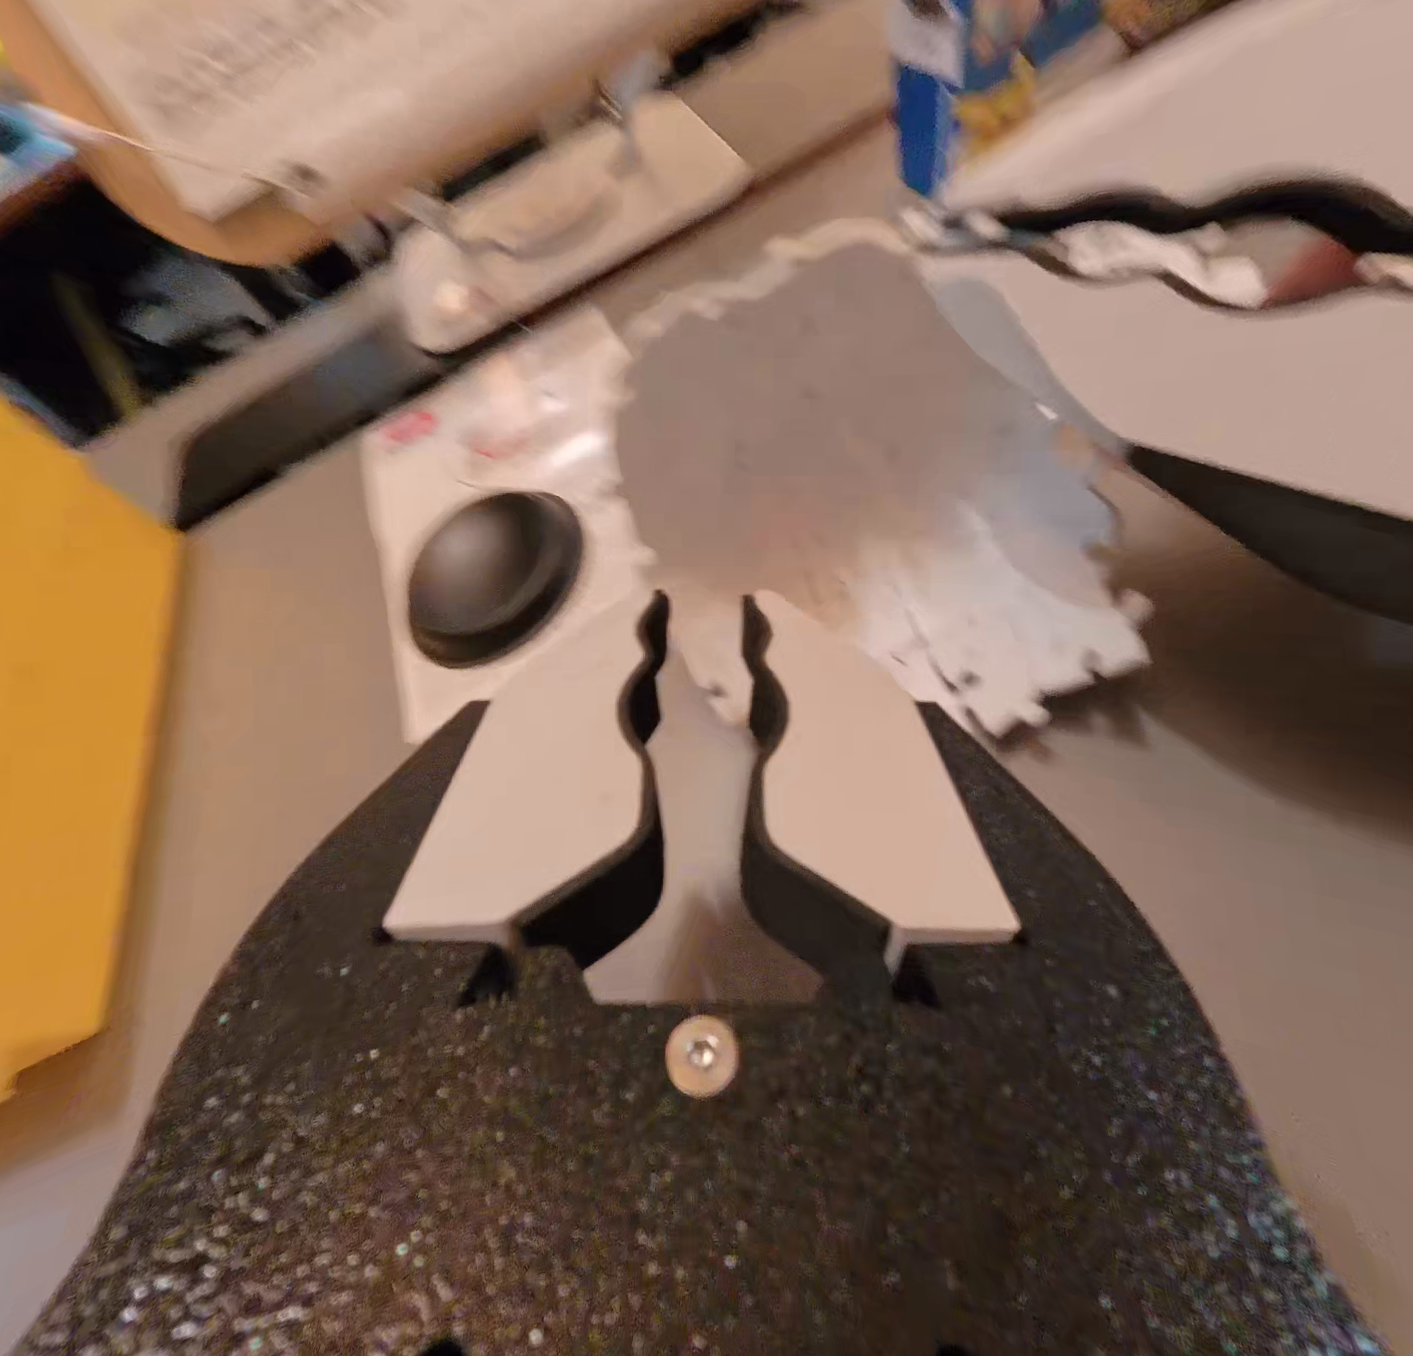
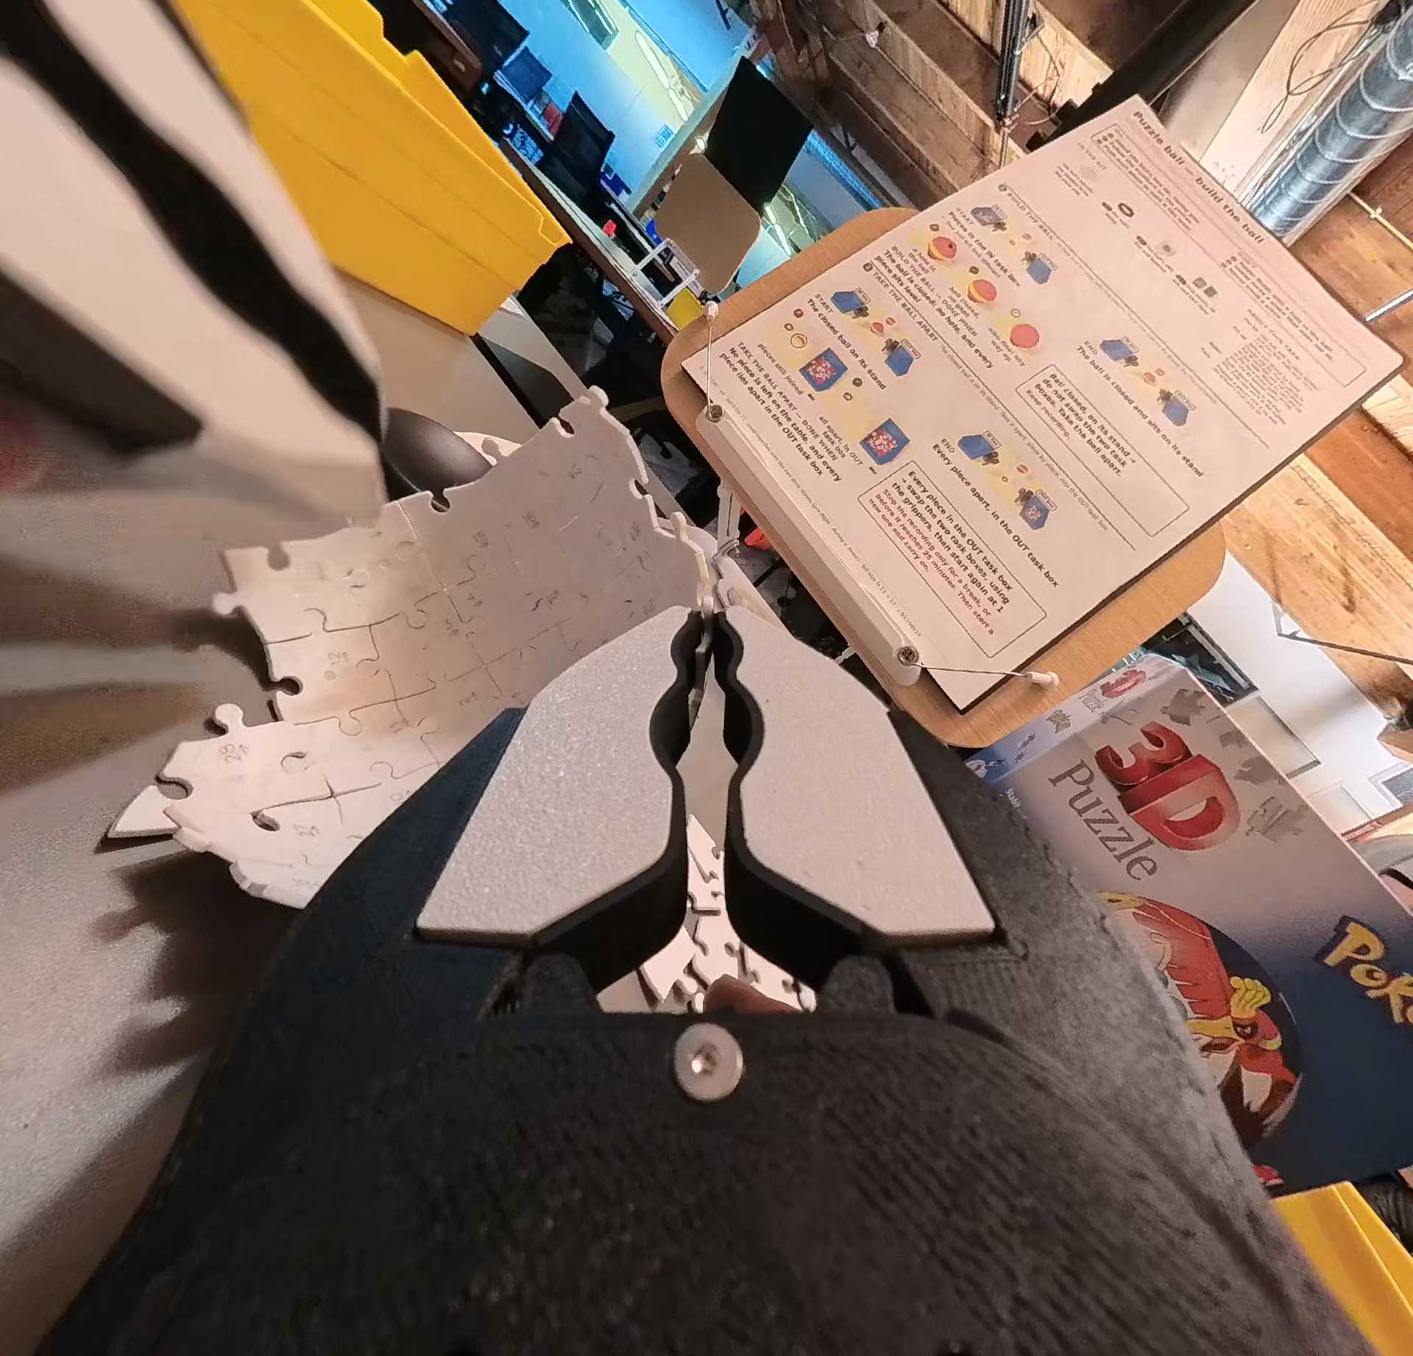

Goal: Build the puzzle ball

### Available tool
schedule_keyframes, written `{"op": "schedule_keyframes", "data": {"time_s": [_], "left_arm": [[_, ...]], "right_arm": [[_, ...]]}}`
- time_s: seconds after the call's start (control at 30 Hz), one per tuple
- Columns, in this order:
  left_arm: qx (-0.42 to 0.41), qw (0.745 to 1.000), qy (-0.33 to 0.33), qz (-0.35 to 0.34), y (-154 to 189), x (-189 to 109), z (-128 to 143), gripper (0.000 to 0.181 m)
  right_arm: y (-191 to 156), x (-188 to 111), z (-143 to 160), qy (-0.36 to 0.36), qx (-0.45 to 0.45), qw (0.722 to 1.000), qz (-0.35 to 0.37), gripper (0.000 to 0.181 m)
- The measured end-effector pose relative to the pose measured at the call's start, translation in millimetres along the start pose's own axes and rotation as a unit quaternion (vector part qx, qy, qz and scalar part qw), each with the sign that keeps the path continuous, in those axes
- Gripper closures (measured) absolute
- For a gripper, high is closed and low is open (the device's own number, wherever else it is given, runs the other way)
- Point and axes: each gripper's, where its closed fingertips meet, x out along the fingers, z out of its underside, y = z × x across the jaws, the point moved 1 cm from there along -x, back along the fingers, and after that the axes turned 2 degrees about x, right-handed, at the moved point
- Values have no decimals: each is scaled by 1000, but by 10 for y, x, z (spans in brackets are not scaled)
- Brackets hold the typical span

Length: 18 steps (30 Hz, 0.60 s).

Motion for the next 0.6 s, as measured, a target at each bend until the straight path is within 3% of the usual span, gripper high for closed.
{"op": "schedule_keyframes", "data": {"time_s": [0.07, 0.13, 0.3, 0.53, 0.6], "left_arm": [[0, 998, 48, -37, -279, -12, -112, 153], [5, 997, 72, -8, -397, 81, -133, 151], [-39, 987, 55, 148, -275, 348, -68, 151], [14, 977, 41, 209, -136, 540, -26, 173], [29, 977, 43, 207, -134, 544, -28, 173]], "right_arm": [[2, 0, 2, 0, 2, 1000, 0, 178], [1, 2, 1, 0, 2, 1000, 0, 178], [3, 2, 4, 1, 4, 1000, 0, 178], [17, -1, 19, 2, 16, 1000, -2, 177], [6, 8, 30, 3, 27, 1000, -12, 166]]}}
